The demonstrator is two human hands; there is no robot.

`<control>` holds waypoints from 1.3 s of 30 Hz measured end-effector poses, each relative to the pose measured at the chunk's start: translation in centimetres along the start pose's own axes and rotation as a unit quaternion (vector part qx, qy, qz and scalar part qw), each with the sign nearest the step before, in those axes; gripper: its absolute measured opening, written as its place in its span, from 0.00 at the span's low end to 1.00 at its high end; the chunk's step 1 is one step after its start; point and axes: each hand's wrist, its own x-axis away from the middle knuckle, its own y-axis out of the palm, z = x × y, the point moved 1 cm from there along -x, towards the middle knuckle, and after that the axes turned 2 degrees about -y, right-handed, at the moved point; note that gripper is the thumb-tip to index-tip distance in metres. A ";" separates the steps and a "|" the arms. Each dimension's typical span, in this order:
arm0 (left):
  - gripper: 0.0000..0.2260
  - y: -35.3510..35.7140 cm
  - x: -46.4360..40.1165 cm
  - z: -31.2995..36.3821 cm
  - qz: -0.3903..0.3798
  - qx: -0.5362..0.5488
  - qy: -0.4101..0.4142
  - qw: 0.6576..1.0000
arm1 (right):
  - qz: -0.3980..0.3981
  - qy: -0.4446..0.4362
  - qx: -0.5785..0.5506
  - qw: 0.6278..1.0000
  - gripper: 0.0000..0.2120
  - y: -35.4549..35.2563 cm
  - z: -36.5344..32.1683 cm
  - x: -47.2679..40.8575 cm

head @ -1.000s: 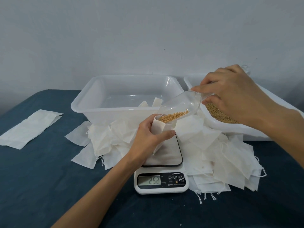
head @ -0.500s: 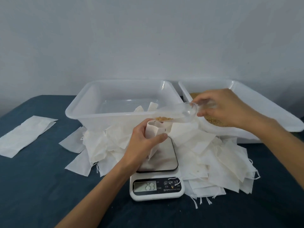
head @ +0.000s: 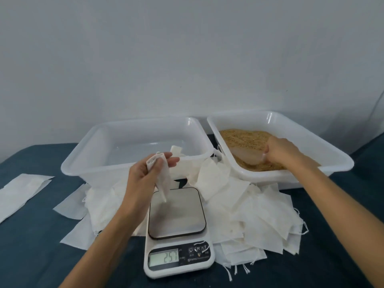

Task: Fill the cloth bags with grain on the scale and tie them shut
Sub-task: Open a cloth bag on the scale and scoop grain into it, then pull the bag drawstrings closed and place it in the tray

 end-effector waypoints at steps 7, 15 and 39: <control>0.10 -3.4 -8.3 3.6 0.098 -0.078 0.024 0.992 | 0.170 -0.055 -0.036 0.983 0.08 0.4 -2.0 2.3; 0.07 -6.2 -13.2 0.3 0.027 -0.367 -0.182 0.912 | 0.222 -0.333 -0.406 0.821 0.07 0.8 -11.8 11.2; 0.18 6.7 -0.2 -2.5 -0.243 -0.531 0.096 0.806 | 0.176 -0.241 -0.646 0.703 0.08 2.3 -9.6 8.9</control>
